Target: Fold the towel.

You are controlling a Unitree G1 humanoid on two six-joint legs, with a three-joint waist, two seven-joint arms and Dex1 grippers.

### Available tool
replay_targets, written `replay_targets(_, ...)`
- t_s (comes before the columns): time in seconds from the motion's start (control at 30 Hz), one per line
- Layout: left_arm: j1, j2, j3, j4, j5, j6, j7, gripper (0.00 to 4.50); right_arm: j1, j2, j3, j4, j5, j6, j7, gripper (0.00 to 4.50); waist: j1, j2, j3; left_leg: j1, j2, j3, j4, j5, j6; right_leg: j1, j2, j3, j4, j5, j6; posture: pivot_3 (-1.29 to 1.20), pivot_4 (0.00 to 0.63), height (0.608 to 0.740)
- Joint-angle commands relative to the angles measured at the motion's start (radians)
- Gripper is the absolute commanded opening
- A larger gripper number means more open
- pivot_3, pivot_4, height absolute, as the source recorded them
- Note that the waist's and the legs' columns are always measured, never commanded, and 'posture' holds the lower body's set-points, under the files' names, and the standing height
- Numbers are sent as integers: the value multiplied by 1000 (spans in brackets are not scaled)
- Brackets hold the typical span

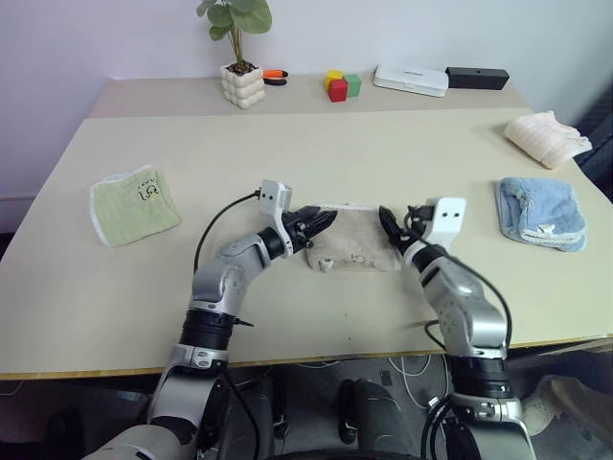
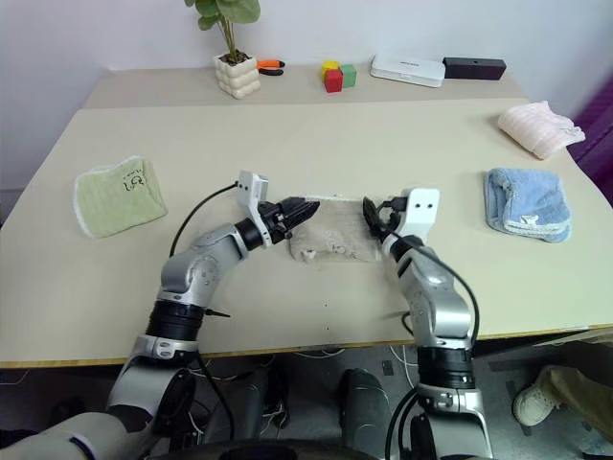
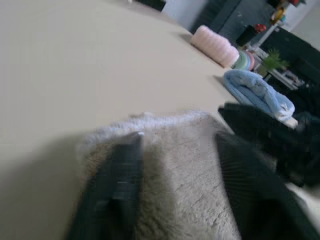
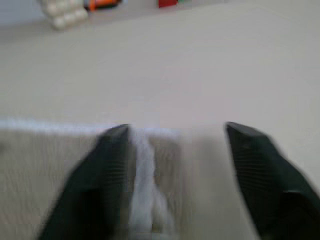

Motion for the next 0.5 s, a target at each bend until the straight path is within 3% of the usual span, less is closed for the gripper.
replay_targets(0.03,-44,51,17,-50,-23,-16,-62,4406,-96,-98,-119,-21,195,188,80,4500,1,0,0,0,0,0,0,0,0,0,0,0,0,0,0,0,150,740)
replay_targets(0.23,-12,219,-47,-165,-55,11,-297,4460,-135,-251,-109,-18,328,476,189,4500,-3,0,0,0,0,0,-1,-1,1,-1,0,0,0,0,0,0,150,740)
replay_targets(0.5,39,355,49,-183,-111,-80,-455,4460,-93,-285,-28,-17,280,630,143,4500,0,1,0,0,0,2,-3,0,0,-3,-1,1,0,0,0,0,150,740)
